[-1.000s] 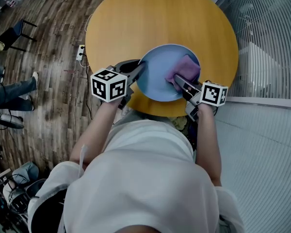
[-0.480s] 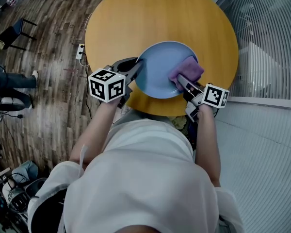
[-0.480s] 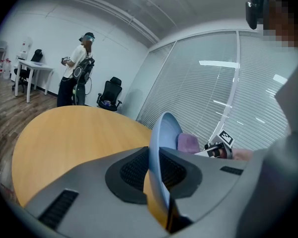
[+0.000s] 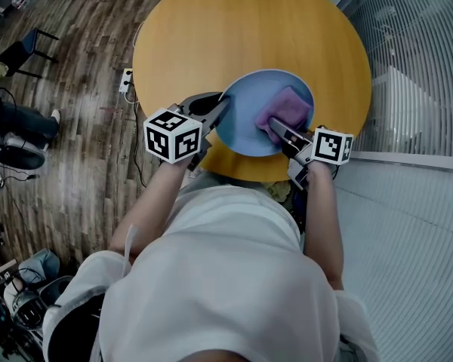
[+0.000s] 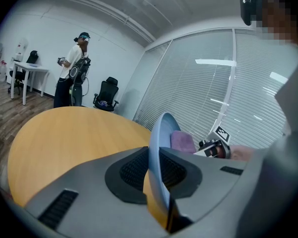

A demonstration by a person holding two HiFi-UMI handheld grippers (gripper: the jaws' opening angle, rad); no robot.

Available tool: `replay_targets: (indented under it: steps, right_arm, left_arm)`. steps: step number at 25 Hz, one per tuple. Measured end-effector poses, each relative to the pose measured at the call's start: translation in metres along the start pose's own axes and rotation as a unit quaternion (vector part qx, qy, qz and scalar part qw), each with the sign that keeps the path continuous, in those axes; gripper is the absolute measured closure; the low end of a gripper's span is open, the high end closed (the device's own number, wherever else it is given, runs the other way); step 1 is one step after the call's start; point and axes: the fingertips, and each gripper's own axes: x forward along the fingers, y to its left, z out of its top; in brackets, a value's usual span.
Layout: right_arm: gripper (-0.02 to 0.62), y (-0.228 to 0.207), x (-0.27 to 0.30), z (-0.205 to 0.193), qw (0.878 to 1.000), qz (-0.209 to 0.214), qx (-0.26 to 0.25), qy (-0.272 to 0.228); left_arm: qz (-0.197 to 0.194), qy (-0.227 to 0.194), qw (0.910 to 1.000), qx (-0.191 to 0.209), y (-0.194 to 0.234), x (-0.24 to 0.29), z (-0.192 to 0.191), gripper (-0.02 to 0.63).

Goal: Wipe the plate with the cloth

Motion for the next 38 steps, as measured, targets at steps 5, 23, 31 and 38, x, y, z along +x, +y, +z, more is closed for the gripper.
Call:
replay_targets:
  steps: [5, 23, 31, 38]
  right_arm:
    - [0.508, 0.013, 0.011, -0.008, 0.999, 0.006, -0.023, 0.041]
    - [0.508, 0.037, 0.049, -0.044, 0.976, 0.022, -0.120, 0.182]
    - [0.508, 0.036, 0.050, -0.050, 0.964, 0.007, -0.156, 0.215]
    - [0.508, 0.034, 0.053, -0.055, 0.957, -0.007, -0.182, 0.225]
  left_arm:
    - [-0.005, 0.009, 0.9999, 0.006, -0.008, 0.002, -0.002, 0.565]
    - [-0.021, 0.034, 0.9987, 0.030, -0.019, 0.008, -0.014, 0.565]
    - [-0.023, 0.047, 0.9977, 0.044, -0.021, 0.008, -0.020, 0.565]
    - [-0.019, 0.053, 0.9965, 0.062, -0.021, 0.008, -0.024, 0.565]
